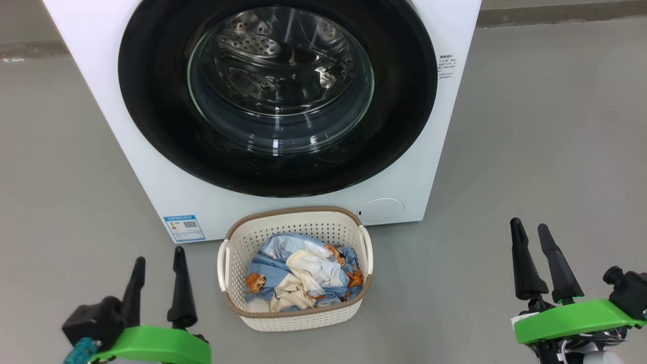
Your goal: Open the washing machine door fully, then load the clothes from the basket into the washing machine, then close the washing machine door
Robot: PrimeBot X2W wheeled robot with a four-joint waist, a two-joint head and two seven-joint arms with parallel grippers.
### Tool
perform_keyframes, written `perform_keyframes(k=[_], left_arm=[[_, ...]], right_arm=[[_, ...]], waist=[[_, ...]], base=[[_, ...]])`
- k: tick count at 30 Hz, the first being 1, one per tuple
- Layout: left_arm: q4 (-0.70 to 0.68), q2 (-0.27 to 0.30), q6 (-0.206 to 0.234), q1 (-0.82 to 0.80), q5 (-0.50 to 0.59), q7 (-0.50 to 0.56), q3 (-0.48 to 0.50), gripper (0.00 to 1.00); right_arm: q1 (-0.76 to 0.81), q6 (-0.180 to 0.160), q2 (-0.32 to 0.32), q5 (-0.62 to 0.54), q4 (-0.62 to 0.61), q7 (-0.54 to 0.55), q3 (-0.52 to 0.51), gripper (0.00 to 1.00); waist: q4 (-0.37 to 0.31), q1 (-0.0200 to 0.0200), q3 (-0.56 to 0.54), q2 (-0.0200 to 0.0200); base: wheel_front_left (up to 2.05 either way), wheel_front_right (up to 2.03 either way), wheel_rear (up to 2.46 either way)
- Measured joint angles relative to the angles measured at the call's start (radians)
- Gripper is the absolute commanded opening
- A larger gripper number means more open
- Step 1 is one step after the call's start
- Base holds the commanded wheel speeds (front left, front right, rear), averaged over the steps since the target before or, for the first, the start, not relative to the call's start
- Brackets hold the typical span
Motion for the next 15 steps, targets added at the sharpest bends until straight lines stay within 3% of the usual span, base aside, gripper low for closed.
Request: perform_keyframes(k=[4,15], left_arm=[[0.013,0.004,0.025,0.000,0.034,-0.011,-0.024,1.00],[0.084,0.021,0.025,0.000,0.131,-0.042,-0.079,1.00]], right_arm=[[0.000,0.000,-0.001,-0.064,0.000,-0.011,0.001,1.00],[0.000,0.000,-0.003,-0.244,0.077,-0.032,-0.019,1.00]], waist=[[0.001,-0.0001,0.002,0.0000],[0.004,0.0000,-0.002,0.0000]], base=[[0.00,0.00,0.00],[0.00,0.00,0.00]])
